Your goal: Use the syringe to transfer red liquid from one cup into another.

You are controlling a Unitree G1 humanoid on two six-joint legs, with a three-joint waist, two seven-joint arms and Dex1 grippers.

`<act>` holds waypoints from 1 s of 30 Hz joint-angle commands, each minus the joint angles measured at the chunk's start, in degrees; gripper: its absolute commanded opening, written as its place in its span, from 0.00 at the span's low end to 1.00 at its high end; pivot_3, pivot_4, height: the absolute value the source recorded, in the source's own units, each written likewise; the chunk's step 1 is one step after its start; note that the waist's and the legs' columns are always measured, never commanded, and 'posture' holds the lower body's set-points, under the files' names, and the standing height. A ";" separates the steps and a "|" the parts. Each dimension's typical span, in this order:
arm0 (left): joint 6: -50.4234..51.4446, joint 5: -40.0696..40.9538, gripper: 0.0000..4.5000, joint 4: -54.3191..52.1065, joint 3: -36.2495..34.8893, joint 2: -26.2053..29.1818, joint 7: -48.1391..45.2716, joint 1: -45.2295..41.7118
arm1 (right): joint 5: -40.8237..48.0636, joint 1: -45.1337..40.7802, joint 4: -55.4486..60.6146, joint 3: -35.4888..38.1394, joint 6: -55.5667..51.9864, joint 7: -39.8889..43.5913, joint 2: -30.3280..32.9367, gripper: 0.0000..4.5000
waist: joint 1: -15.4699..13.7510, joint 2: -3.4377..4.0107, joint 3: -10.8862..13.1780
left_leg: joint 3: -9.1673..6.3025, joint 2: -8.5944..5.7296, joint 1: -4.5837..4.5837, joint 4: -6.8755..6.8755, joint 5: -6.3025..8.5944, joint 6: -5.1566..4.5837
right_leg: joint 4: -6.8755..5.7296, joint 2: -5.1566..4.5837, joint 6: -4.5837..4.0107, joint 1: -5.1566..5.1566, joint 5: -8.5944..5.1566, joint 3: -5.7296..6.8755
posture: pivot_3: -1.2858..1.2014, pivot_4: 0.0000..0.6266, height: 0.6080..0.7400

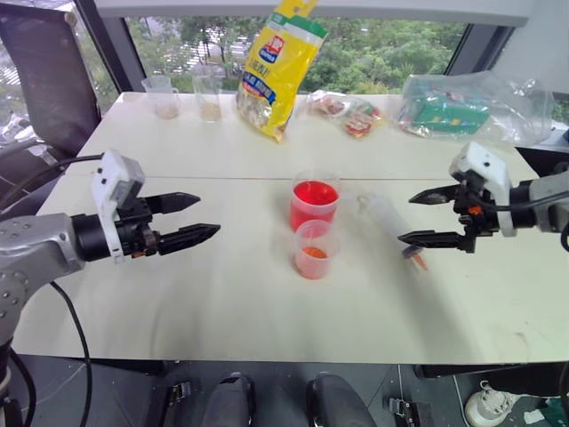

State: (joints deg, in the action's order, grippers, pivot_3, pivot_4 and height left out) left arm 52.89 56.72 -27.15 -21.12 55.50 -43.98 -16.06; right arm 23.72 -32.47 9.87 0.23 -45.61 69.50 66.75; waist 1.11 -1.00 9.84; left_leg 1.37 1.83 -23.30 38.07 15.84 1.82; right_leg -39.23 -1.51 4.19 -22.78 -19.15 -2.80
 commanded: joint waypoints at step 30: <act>-5.83 -4.51 0.86 4.67 5.95 -2.99 -3.09 -7.17 | -3.16 -9.27 -1.96 -5.10 -8.27 -9.09 -4.06 0.99 | 0.22 0.00 0.00 | 0.03 0.00 0.02 0.06 0.00 0.00 | -0.08 0.02 0.00 -0.01 0.00 -0.02 | 0.52 0.24 1.00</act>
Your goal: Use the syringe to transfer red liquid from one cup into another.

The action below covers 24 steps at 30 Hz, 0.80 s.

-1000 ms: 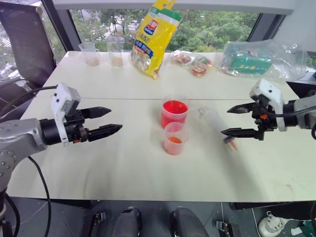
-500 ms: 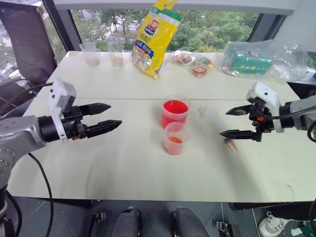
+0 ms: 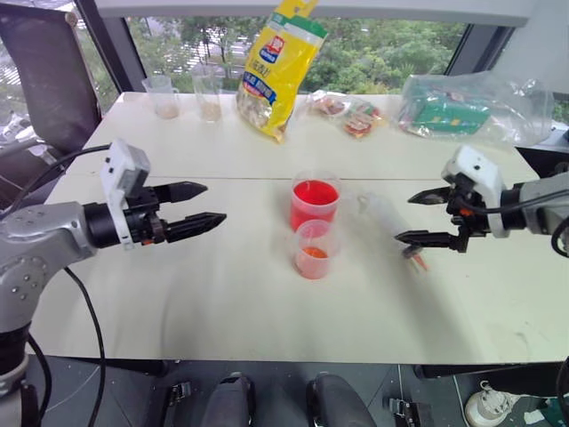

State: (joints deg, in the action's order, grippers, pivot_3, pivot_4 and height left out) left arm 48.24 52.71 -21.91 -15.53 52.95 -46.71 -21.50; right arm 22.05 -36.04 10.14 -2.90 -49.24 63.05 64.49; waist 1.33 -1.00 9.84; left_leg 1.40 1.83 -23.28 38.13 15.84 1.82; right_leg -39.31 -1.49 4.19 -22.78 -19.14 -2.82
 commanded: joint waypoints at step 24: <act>-3.10 -2.50 0.86 -5.77 -2.12 -4.63 3.45 3.57 | -23.70 -39.12 -62.35 -27.36 -13.36 -7.28 -30.97 0.99 | 1.27 0.00 0.00 | 0.09 -0.01 -0.26 0.01 -0.02 0.03 | -0.26 -0.02 0.00 -0.45 0.01 -0.04 | 0.52 0.24 1.00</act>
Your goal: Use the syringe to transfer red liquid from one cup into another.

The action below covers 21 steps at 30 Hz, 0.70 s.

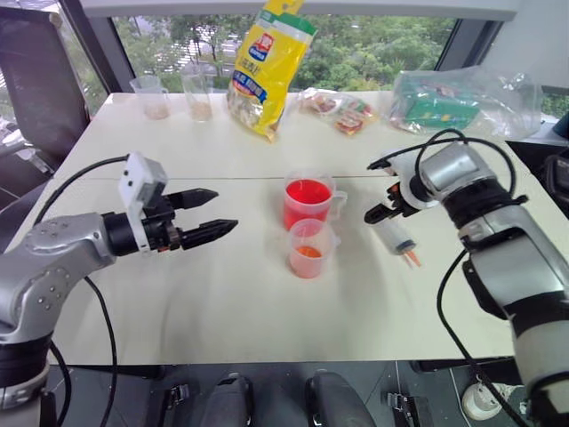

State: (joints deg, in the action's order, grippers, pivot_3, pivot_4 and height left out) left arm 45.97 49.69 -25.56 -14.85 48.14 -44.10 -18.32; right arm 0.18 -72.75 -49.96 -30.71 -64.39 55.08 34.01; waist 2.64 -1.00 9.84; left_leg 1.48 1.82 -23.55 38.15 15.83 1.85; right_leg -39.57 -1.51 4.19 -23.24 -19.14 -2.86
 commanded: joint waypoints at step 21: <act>-1.82 -1.03 0.86 3.37 -2.81 2.99 -2.21 -4.84 | -5.48 -5.71 -0.63 10.78 3.77 -3.82 0.32 0.31 | -0.08 0.02 0.01 | 0.01 -0.01 0.00 0.00 -0.01 0.02 | -0.01 -0.01 0.00 0.00 0.00 0.00 | 0.52 0.24 1.00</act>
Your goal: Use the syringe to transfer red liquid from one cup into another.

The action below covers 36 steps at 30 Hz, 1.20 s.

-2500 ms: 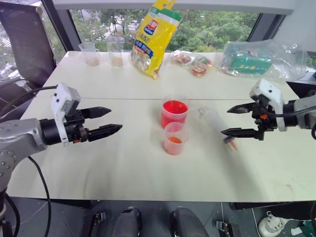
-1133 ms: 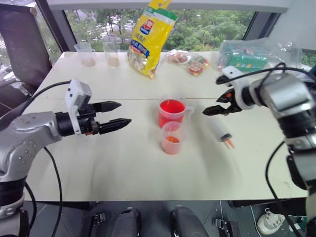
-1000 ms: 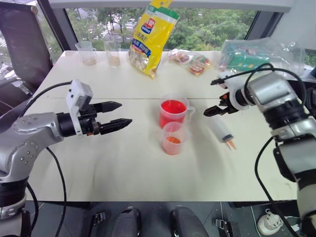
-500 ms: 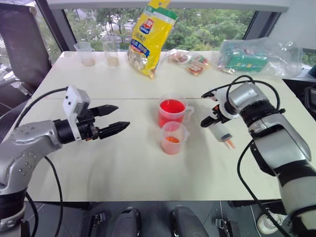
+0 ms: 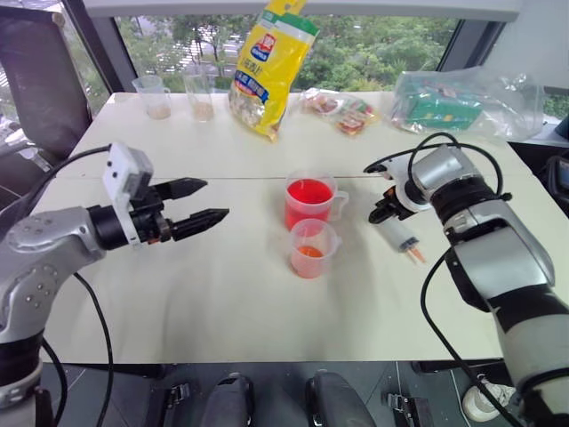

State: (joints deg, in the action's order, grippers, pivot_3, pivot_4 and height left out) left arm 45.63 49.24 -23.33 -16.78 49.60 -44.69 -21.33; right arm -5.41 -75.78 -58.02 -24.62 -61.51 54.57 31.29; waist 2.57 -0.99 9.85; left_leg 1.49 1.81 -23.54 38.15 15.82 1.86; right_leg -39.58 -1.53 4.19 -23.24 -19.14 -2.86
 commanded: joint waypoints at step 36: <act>-0.71 -7.43 0.86 18.78 12.24 -10.46 -8.77 -30.52 | 19.65 34.95 56.59 24.83 43.83 -21.09 -19.21 0.31 | -0.07 -0.03 -0.02 | -0.03 0.01 0.04 0.06 -0.11 0.17 | -0.31 0.07 0.06 -0.06 0.03 -0.01 | 0.52 0.24 1.00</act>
State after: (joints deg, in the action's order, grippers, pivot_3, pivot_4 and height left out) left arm 44.76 41.72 -4.31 -4.51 39.33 -53.80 -50.17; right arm 14.22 -40.42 -2.55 0.16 -19.33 33.75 11.98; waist 2.50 -1.02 9.83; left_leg 1.46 1.82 -23.51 38.22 15.71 2.03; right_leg -39.90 -1.46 4.26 -23.29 -19.10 -2.87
